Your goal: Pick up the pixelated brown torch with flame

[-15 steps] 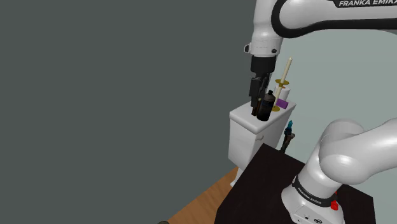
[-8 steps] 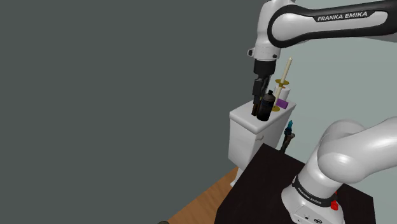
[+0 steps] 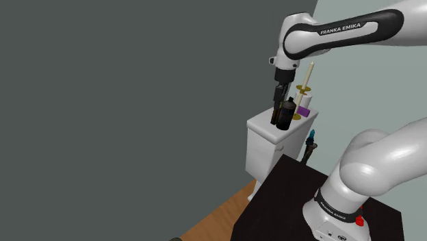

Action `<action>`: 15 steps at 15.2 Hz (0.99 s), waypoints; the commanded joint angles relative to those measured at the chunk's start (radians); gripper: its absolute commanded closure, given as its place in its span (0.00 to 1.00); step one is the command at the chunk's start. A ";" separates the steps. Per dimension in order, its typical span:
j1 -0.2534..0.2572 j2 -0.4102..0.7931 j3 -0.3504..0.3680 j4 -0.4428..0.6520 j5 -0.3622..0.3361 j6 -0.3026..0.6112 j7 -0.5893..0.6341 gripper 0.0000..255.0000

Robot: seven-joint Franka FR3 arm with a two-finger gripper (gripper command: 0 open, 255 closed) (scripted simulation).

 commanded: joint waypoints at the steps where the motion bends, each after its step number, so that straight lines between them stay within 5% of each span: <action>1: -0.011 0.048 -0.043 0.009 -0.019 0.053 -0.050 0.00; 8: -0.028 0.251 -0.180 0.106 -0.022 0.201 -0.225 0.00; 15: -0.036 0.501 -0.298 0.263 0.088 0.314 -0.438 0.00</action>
